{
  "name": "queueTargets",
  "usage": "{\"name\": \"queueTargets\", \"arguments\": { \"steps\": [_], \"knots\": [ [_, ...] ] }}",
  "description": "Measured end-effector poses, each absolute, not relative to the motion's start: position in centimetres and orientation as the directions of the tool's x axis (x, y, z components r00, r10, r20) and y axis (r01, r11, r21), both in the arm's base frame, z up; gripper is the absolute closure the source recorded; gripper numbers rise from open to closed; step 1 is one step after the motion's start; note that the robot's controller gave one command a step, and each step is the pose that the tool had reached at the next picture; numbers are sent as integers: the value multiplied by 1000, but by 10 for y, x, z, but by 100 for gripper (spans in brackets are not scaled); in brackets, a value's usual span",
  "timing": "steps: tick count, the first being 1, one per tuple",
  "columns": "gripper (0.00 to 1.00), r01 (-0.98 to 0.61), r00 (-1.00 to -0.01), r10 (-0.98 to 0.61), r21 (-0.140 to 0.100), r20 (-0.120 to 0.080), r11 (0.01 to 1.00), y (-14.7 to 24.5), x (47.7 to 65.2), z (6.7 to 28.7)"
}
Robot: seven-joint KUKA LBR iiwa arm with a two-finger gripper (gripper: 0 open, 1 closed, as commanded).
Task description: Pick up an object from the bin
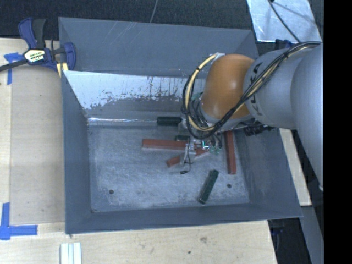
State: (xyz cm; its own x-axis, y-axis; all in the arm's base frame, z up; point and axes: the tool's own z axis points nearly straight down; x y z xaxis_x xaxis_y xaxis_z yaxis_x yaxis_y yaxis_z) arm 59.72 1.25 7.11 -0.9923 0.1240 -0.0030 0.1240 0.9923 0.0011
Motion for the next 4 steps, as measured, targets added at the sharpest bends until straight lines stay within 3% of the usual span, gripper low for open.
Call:
{"name": "queueTargets", "arguments": {
  "steps": [1,2,3,4],
  "knots": [
    [100,124,-992,124,3,-4,992,13,599,75],
    [100,124,-992,124,3,-4,992,13,599,75],
    [100,-3,-1000,-3,-2,-14,1000,20,590,84],
    [100,-110,-994,-110,-2,-13,994,-2,569,284]
  ]
}}
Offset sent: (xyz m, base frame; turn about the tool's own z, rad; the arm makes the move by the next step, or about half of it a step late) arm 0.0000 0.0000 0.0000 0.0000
